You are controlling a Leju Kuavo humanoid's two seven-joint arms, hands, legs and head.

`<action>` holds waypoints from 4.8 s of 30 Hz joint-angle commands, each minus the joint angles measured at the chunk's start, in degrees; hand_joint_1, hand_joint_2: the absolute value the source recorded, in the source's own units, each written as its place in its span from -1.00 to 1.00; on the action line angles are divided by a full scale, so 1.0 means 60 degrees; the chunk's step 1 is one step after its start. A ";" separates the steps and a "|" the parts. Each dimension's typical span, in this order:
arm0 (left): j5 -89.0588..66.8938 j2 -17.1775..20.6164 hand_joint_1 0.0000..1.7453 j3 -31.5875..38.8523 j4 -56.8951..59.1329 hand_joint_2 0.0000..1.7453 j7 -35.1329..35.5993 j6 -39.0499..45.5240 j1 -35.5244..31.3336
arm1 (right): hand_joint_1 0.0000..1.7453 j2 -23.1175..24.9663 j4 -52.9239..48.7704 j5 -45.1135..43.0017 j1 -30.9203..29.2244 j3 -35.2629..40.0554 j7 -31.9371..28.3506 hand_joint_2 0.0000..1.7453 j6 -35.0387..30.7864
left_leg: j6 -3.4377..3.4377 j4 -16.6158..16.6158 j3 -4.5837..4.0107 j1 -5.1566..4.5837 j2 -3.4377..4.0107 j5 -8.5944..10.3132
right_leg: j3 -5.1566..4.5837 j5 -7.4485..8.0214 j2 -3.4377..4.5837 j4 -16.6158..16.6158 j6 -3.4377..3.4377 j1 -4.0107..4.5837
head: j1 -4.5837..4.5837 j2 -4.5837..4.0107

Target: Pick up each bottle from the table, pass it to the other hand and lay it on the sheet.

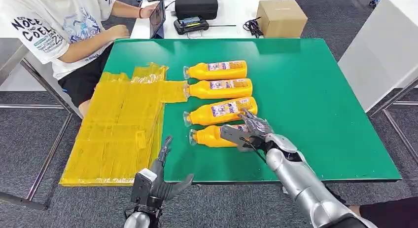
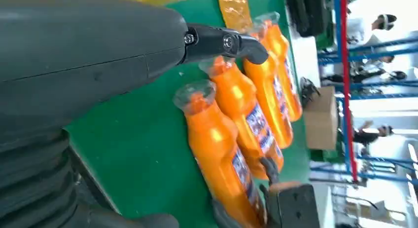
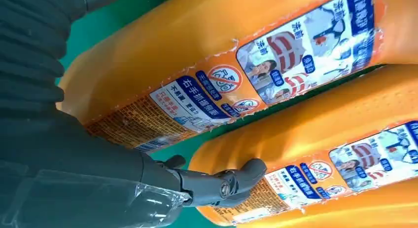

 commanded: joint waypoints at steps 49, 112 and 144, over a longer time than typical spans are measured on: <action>0.0618 0.0070 -1.00 -0.0270 0.1010 1.00 -0.0255 0.0030 -0.0490 | -0.96 -0.1140 0.1690 -0.2563 -0.1968 0.4265 -0.0129 1.00 0.1388 | -0.0013 -0.0006 0.0065 0.0013 0.0006 -0.0002 | 0.0060 0.0006 0.0000 -0.0017 -0.0014 0.0014 | 0.0004 0.0000; 0.0590 0.0060 -1.00 0.0028 0.0591 1.00 -0.0168 0.0142 -0.0122 | -1.00 -0.1140 0.0412 -0.1478 -0.1429 0.4385 0.0341 1.00 0.0411 | -0.0010 -0.0003 0.0063 0.0009 0.0018 -0.0005 | 0.0064 0.0004 0.0014 -0.0006 -0.0012 0.0010 | -0.0004 0.0000; 0.0622 0.0070 -1.00 0.0010 0.0669 1.00 -0.0150 0.0100 -0.0162 | 1.00 -0.1025 0.0777 -0.1684 -0.1435 0.4105 0.0033 1.00 0.0415 | -0.0014 -0.0001 0.0044 0.0017 0.0010 -0.0007 | 0.0053 0.0005 0.0009 -0.0014 -0.0017 0.0019 | -0.0003 0.0000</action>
